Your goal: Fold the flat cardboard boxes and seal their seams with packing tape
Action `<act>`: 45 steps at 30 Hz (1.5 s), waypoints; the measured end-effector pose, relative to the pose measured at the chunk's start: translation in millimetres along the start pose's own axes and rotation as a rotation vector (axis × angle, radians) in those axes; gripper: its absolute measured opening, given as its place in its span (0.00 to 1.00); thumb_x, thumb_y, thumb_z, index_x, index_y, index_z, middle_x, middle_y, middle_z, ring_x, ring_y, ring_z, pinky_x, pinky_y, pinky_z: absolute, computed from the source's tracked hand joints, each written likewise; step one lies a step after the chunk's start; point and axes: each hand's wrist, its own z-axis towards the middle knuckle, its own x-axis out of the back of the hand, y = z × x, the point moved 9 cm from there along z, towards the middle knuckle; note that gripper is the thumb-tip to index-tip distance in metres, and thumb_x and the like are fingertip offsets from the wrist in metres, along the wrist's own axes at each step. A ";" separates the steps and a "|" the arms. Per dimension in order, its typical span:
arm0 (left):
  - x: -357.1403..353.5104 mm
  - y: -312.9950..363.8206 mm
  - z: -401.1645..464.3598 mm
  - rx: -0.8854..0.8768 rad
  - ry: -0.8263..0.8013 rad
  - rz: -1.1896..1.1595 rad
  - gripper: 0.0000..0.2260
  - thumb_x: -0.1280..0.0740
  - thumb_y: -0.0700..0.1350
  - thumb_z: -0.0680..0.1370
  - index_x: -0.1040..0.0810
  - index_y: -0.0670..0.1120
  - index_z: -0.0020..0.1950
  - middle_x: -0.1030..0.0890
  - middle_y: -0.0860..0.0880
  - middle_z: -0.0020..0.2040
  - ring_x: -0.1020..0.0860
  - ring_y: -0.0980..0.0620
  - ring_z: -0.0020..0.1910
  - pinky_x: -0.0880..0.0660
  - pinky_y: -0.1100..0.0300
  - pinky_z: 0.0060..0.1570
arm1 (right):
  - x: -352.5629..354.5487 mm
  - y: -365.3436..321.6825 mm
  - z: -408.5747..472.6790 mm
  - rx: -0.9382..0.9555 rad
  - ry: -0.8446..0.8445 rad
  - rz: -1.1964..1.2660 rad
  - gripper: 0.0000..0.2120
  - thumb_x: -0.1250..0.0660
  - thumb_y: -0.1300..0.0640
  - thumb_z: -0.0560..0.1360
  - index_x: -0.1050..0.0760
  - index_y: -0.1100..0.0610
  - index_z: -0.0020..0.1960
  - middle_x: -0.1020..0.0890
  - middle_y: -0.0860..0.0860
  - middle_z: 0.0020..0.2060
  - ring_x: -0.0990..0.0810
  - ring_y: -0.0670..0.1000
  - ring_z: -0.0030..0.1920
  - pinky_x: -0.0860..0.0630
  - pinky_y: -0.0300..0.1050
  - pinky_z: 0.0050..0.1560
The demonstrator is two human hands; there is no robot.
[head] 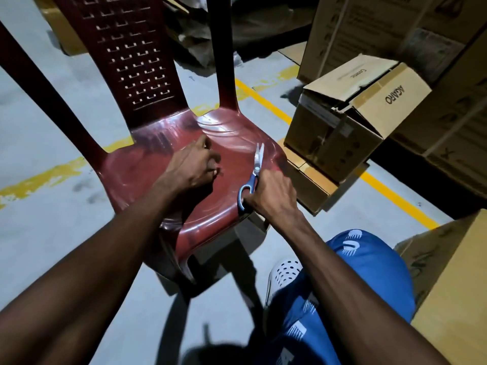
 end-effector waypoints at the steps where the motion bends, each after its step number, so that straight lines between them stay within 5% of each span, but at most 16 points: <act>1: 0.4 -0.1 -0.1 -0.004 0.010 -0.018 0.08 0.29 0.51 0.76 0.17 0.51 0.54 0.28 0.46 0.58 0.24 0.44 0.54 0.24 0.52 0.46 | -0.2 5.0 0.1 -0.023 -0.016 0.037 0.13 0.25 0.56 0.73 0.22 0.62 0.52 0.22 0.57 0.43 0.19 0.59 0.45 0.29 0.44 0.40; 5: 3.6 -8.1 -2.0 0.041 0.073 -0.157 0.07 0.27 0.44 0.73 0.15 0.50 0.50 0.26 0.47 0.56 0.22 0.44 0.50 0.21 0.50 0.49 | -12.4 35.5 2.5 -0.221 -0.132 0.331 0.15 0.24 0.57 0.66 0.22 0.58 0.50 0.19 0.54 0.41 0.18 0.57 0.42 0.24 0.45 0.40; 8: 17.9 -6.2 -0.6 0.106 0.168 -0.279 0.07 0.27 0.45 0.75 0.14 0.46 0.51 0.24 0.47 0.55 0.24 0.49 0.53 0.29 0.59 0.49 | -18.2 53.4 -0.9 -0.396 -0.131 0.798 0.07 0.25 0.62 0.58 0.21 0.60 0.34 0.20 0.53 0.30 0.20 0.54 0.33 0.18 0.51 0.40; 12: 39.9 14.8 2.8 0.156 0.261 -0.601 0.08 0.25 0.45 0.75 0.14 0.41 0.50 0.23 0.50 0.49 0.26 0.56 0.46 0.34 0.77 0.37 | 0.1 59.1 -9.8 -0.443 -0.076 1.281 0.19 0.17 0.63 0.59 0.18 0.72 0.44 0.17 0.60 0.34 0.22 0.54 0.34 0.22 0.47 0.40; 14: 44.7 33.5 4.7 0.160 0.279 -0.738 0.09 0.24 0.45 0.74 0.14 0.40 0.48 0.21 0.51 0.45 0.24 0.62 0.41 0.31 0.75 0.37 | 14.0 63.3 -13.7 -0.432 -0.038 1.382 0.10 0.20 0.67 0.65 0.18 0.67 0.42 0.17 0.55 0.30 0.20 0.50 0.28 0.21 0.39 0.31; 16: 48.8 60.4 6.0 0.136 0.281 -0.846 0.07 0.22 0.44 0.72 0.14 0.42 0.45 0.19 0.55 0.41 0.22 0.67 0.36 0.28 0.71 0.37 | 31.0 71.8 -17.8 -0.410 0.028 1.407 0.09 0.22 0.71 0.66 0.19 0.62 0.40 0.17 0.54 0.31 0.20 0.48 0.26 0.23 0.38 0.27; 19: 48.2 102.8 10.8 0.087 0.239 -0.943 0.04 0.21 0.47 0.71 0.15 0.50 0.39 0.16 0.56 0.38 0.20 0.64 0.35 0.23 0.62 0.39 | 58.5 91.3 -24.8 -0.357 0.114 1.468 0.13 0.22 0.72 0.65 0.19 0.60 0.45 0.15 0.57 0.38 0.17 0.52 0.35 0.16 0.47 0.39; 21: 51.1 134.5 13.9 0.058 0.227 -0.980 0.06 0.21 0.51 0.70 0.15 0.53 0.36 0.14 0.56 0.38 0.18 0.59 0.38 0.22 0.59 0.42 | 80.7 112.3 -34.9 -0.325 0.173 1.480 0.16 0.21 0.70 0.66 0.19 0.60 0.51 0.13 0.55 0.41 0.14 0.50 0.38 0.18 0.41 0.38; 24: 60.0 200.8 16.5 -0.041 0.216 -0.971 0.05 0.22 0.50 0.72 0.16 0.54 0.38 0.16 0.56 0.38 0.21 0.68 0.36 0.25 0.67 0.40 | 117.4 151.1 -61.3 -0.261 0.285 1.466 0.27 0.20 0.68 0.65 0.23 0.62 0.62 0.12 0.56 0.46 0.13 0.50 0.47 0.19 0.39 0.45; 26: 64.8 255.1 15.8 -0.142 0.196 -0.985 0.03 0.22 0.46 0.72 0.15 0.50 0.41 0.17 0.56 0.37 0.22 0.71 0.35 0.28 0.73 0.37 | 140.4 180.4 -83.2 -0.220 0.368 1.448 0.26 0.21 0.70 0.66 0.24 0.61 0.61 0.13 0.55 0.46 0.14 0.49 0.44 0.19 0.38 0.43; 30: 50.4 355.6 15.0 -0.264 0.101 -1.018 0.05 0.22 0.51 0.71 0.14 0.51 0.42 0.16 0.56 0.38 0.20 0.66 0.38 0.25 0.66 0.39 | 183.0 243.3 -129.8 -0.181 0.526 1.305 0.20 0.20 0.68 0.66 0.20 0.54 0.52 0.14 0.53 0.41 0.19 0.48 0.40 0.22 0.36 0.38; 34: 12.1 439.3 4.4 -0.276 -0.025 -1.084 0.08 0.21 0.53 0.69 0.18 0.58 0.34 0.18 0.60 0.36 0.21 0.65 0.36 0.24 0.61 0.41 | 205.5 313.9 -178.6 -0.275 0.647 1.135 0.19 0.20 0.68 0.65 0.21 0.50 0.47 0.14 0.47 0.36 0.19 0.44 0.35 0.22 0.36 0.38; 39: -44.0 506.3 -21.2 -0.252 -0.184 -1.128 0.17 0.20 0.60 0.66 0.17 0.47 0.33 0.16 0.53 0.35 0.20 0.59 0.36 0.25 0.58 0.38 | 195.5 383.3 -235.4 -0.442 0.683 1.050 0.20 0.22 0.68 0.69 0.23 0.49 0.52 0.14 0.47 0.33 0.19 0.44 0.31 0.24 0.39 0.31; 42: -70.3 529.8 -33.7 -0.254 -0.265 -1.133 0.22 0.23 0.66 0.63 0.17 0.47 0.34 0.15 0.52 0.40 0.18 0.52 0.43 0.21 0.51 0.44 | 177.2 415.0 -262.4 -0.544 0.713 1.088 0.19 0.21 0.67 0.68 0.22 0.49 0.51 0.13 0.51 0.36 0.16 0.49 0.36 0.20 0.45 0.35; 45: -85.4 552.4 -38.5 -0.295 -0.358 -1.120 0.17 0.25 0.61 0.71 0.14 0.48 0.38 0.14 0.52 0.44 0.17 0.52 0.48 0.22 0.50 0.50 | 165.4 438.7 -277.1 -0.615 0.773 1.140 0.20 0.21 0.66 0.68 0.22 0.50 0.53 0.13 0.56 0.39 0.14 0.57 0.40 0.17 0.54 0.45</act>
